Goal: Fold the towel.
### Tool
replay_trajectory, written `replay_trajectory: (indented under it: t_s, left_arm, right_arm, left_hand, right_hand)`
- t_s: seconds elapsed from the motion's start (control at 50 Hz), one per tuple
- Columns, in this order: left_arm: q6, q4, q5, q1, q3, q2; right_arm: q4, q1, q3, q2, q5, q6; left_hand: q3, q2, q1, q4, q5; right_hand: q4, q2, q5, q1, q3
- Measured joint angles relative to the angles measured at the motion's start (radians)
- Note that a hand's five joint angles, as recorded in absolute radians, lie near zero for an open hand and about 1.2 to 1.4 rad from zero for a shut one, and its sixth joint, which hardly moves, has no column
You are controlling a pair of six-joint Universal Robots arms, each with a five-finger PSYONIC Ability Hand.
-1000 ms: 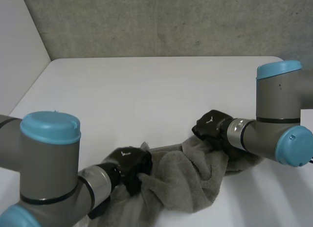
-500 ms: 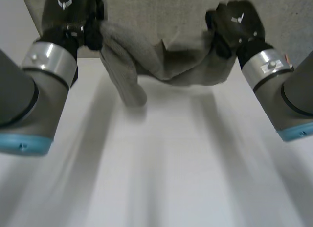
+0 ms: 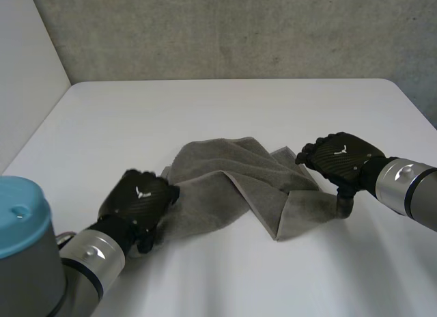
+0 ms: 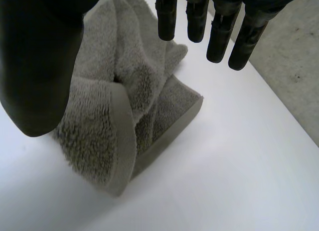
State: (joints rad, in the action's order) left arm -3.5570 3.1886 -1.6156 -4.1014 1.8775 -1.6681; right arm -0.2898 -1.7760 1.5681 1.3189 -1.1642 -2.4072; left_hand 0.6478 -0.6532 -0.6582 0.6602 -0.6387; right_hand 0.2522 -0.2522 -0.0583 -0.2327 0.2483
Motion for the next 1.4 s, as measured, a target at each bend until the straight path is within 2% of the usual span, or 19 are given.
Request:
replay_trajectory:
  t_s: [0.1, 0.22, 0.32, 0.44, 0.56, 0.6, 0.72, 0.78, 0.82, 0.88, 0.94, 0.96, 0.98, 1.1, 1.22, 1.32, 1.4]
  left_arm:
    - [0.006, -0.007, -0.001, 0.008, -0.042, 0.057]
    - [0.008, -0.003, -0.003, -0.010, -0.069, 0.053]
    - [0.015, -0.006, -0.005, -0.055, -0.071, -0.008]
    - [0.058, -0.015, -0.005, -0.130, -0.080, -0.115]
    - [0.124, -0.075, 0.020, -0.174, -0.101, -0.210]
    - [0.146, -0.114, 0.051, -0.181, -0.107, -0.233]
    - [0.170, -0.184, 0.140, -0.183, -0.113, -0.246]
    - [0.175, -0.203, 0.171, -0.183, -0.114, -0.245]
    - [0.176, -0.208, 0.182, -0.183, -0.116, -0.246]
    - [0.176, -0.210, 0.186, -0.182, -0.119, -0.247]
    - [0.178, -0.208, 0.184, -0.182, -0.127, -0.247]
    - [0.181, -0.206, 0.183, -0.182, -0.133, -0.247]
    - [0.184, -0.206, 0.181, -0.182, -0.137, -0.247]
    - [0.218, -0.202, 0.165, -0.183, -0.200, -0.248]
    - [0.229, -0.192, 0.136, -0.183, -0.316, -0.269]
    - [0.229, -0.161, 0.095, -0.183, -0.483, -0.310]
    - [0.234, -0.100, 0.044, -0.183, -0.655, -0.335]
  right_arm:
    - [0.063, -0.023, 0.043, 0.035, 0.006, -0.064]
    - [0.158, -0.079, 0.103, 0.059, 0.016, -0.063]
    - [0.187, -0.114, 0.113, 0.033, 0.016, 0.033]
    - [0.166, -0.125, 0.060, -0.061, -0.015, 0.202]
    - [0.108, -0.127, -0.032, -0.161, -0.094, 0.262]
    - [0.084, -0.133, -0.066, -0.197, -0.126, 0.267]
    - [0.056, -0.144, -0.119, -0.254, -0.178, 0.266]
    - [0.052, -0.146, -0.134, -0.273, -0.190, 0.264]
    - [0.050, -0.147, -0.141, -0.285, -0.194, 0.263]
    - [0.050, -0.147, -0.146, -0.294, -0.196, 0.263]
    - [0.053, -0.148, -0.153, -0.300, -0.193, 0.259]
    - [0.057, -0.148, -0.158, -0.301, -0.191, 0.255]
    - [0.060, -0.148, -0.160, -0.301, -0.190, 0.252]
    - [0.140, -0.149, -0.196, -0.294, -0.183, 0.188]
    - [0.325, -0.148, -0.242, -0.264, -0.175, 0.042]
    - [0.539, -0.142, -0.265, -0.239, -0.174, -0.103]
    - [0.764, -0.137, -0.264, -0.194, -0.183, -0.275]
  left_hand:
    - [-0.007, 0.006, 0.005, -0.004, 0.007]
    - [-0.007, 0.006, 0.005, -0.004, 0.007]
    - [-0.011, 0.011, 0.010, -0.008, 0.012]
    - [-0.013, 0.015, 0.012, -0.012, 0.015]
    - [-0.013, 0.015, 0.012, -0.012, 0.014]
    - [-0.012, 0.014, 0.012, -0.011, 0.011]
    - [0.039, -0.033, -0.025, 0.021, -0.044]
    - [0.121, -0.114, -0.110, 0.103, -0.124]
    - [0.200, -0.196, -0.193, 0.191, -0.207]
    - [0.329, -0.320, -0.314, 0.320, -0.333]
    - [0.611, -0.600, -0.594, 0.603, -0.595]
    - [0.777, -0.763, -0.760, 0.768, -0.778]
    - [0.823, -0.807, -0.800, 0.811, -0.820]
    - [0.892, -0.860, -0.805, 0.857, -0.853]
    - [0.893, -0.860, -0.805, 0.857, -0.853]
    - [0.895, -0.863, -0.805, 0.857, -0.853]
    - [0.897, -0.861, -0.804, 0.857, -0.853]
  right_hand:
    - [0.000, 0.000, 0.000, 0.001, 0.000]
    - [0.000, 0.000, 0.000, 0.004, 0.000]
    - [0.000, 0.000, 0.000, 0.004, 0.000]
    - [0.003, -0.003, -0.006, -0.017, 0.003]
    - [0.044, -0.041, -0.081, -0.073, 0.050]
    - [0.080, -0.060, -0.113, -0.102, 0.079]
    - [0.549, -0.563, -0.571, -0.580, 0.555]
    - [0.762, -0.757, -0.781, -0.767, 0.766]
    - [0.959, -0.966, -0.980, -0.977, 0.965]
    - [1.048, -1.046, -1.070, -1.081, 1.046]
    - [1.090, -1.069, -1.097, -1.101, 1.082]
    - [1.090, -1.069, -1.097, -1.101, 1.083]
    - [1.090, -1.069, -1.097, -1.101, 1.083]
    - [1.090, -1.069, -1.097, -1.101, 1.086]
    - [1.090, -1.069, -1.097, -1.101, 1.089]
    - [1.090, -1.069, -1.097, -1.103, 1.095]
    - [1.090, -1.069, -1.097, -1.103, 1.097]
